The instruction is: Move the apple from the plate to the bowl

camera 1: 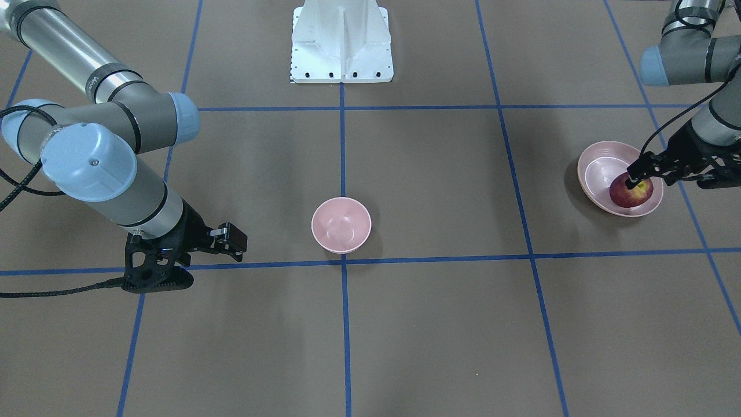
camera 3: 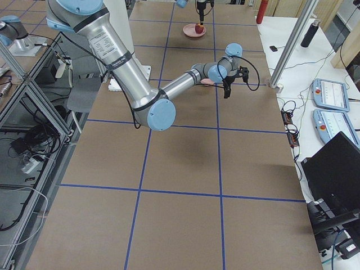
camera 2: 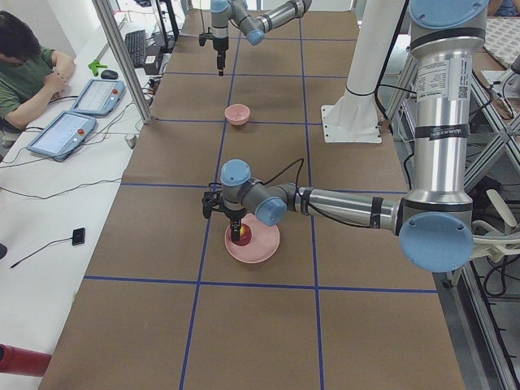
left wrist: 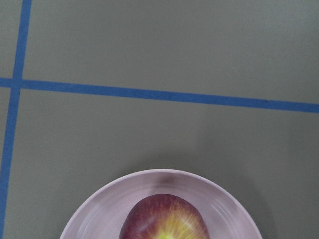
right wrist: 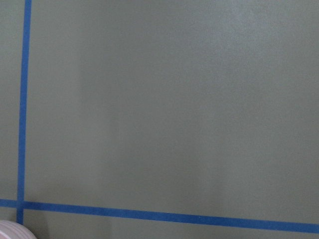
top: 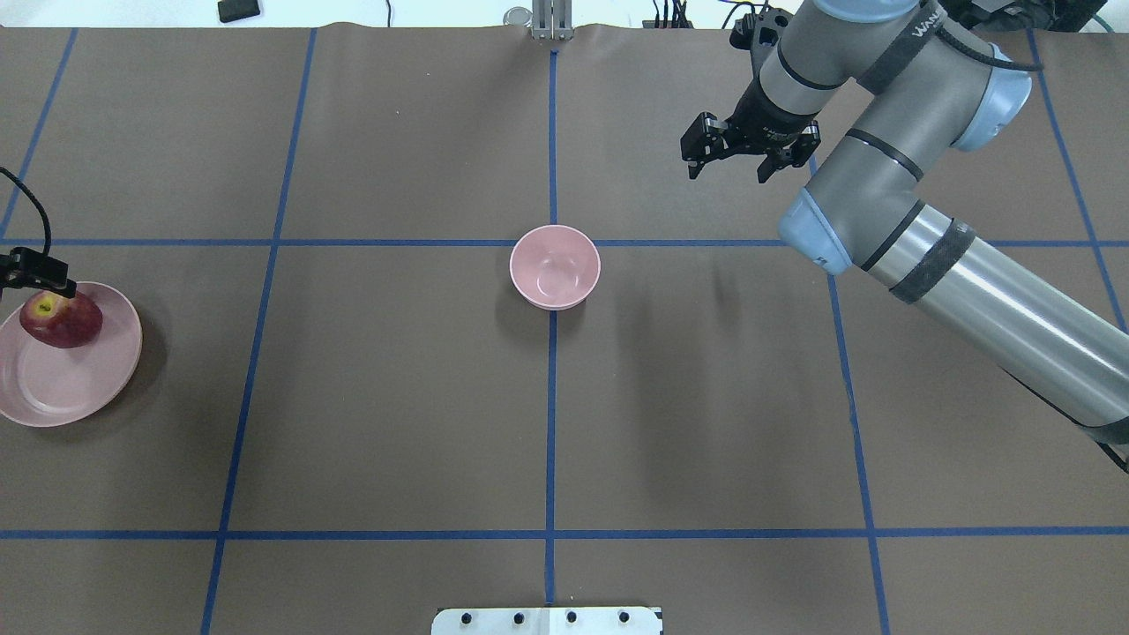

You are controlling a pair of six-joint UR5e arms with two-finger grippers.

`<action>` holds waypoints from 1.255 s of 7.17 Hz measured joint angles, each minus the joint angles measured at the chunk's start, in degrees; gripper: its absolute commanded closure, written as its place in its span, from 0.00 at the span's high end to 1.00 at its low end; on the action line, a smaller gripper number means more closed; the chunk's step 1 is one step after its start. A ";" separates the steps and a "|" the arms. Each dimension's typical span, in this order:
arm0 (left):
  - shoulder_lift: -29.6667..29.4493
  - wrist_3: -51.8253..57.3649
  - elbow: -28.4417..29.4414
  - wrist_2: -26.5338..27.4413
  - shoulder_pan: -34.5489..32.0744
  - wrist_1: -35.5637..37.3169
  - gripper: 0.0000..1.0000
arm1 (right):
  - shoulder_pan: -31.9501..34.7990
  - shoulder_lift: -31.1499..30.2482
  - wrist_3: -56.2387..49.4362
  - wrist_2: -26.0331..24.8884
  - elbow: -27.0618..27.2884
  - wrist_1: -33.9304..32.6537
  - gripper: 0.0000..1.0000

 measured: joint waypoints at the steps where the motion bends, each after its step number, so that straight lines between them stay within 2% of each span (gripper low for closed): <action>1: -0.07 -0.04 0.49 0.19 0.65 -0.06 0.98 | 0.00 -0.01 0.01 0.01 -0.02 -0.04 1.00; 6: -0.68 -0.03 3.41 0.42 3.74 -0.17 0.98 | 0.00 -0.27 0.01 0.02 -0.03 -0.01 1.00; 7: -0.81 -0.05 3.80 0.42 4.28 -0.18 0.76 | 0.00 -0.37 0.01 0.02 -0.03 0.01 1.00; 8: -0.97 -0.03 4.05 0.38 4.64 -0.20 0.28 | 0.00 -0.45 0.01 0.02 -0.03 0.04 1.00; 9: -1.05 -0.02 4.05 0.50 4.74 -0.22 0.00 | -0.03 -0.47 0.01 0.02 -0.03 0.07 1.00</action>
